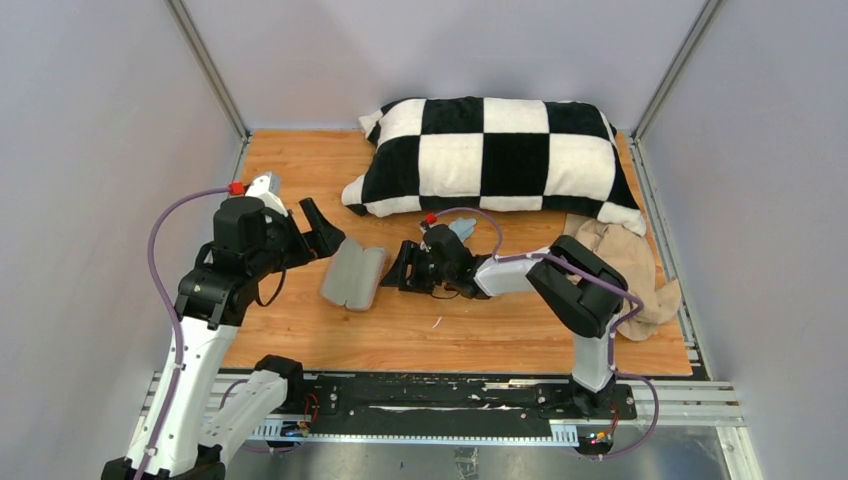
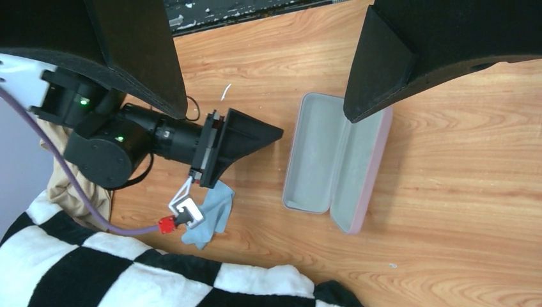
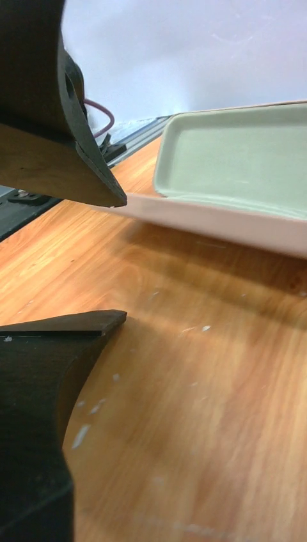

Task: Organize the sunglasses
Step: Place the sunglasses case at the center of the board, then adjust the sunglasses case at the center of the board.

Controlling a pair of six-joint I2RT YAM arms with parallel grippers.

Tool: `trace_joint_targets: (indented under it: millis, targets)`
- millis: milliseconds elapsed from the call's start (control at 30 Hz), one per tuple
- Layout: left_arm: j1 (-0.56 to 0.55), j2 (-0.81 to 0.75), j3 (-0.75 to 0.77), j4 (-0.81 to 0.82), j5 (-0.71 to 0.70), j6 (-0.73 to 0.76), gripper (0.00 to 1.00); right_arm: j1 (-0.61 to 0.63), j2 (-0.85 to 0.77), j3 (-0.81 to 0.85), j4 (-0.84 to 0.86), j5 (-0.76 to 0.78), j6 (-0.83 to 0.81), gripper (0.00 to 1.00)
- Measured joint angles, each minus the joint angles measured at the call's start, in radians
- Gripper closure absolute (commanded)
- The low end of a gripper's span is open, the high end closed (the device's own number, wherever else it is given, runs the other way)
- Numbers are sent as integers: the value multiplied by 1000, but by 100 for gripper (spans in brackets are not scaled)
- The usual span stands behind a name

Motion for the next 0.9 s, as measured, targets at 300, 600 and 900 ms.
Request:
trace_joint_targets:
  millis: [300,600,900]
  targets:
    - [0,41,-41,1,-7,0,3,0,-175,-37,-157,12,-142,36]
    - [0,104,-146,-5,-110,0,18,-40,-558,-61,-383,111,-322,38]
    - [0,333,-151,26,-262,18,49,-137,-791,-136,-576,225,-408,38]
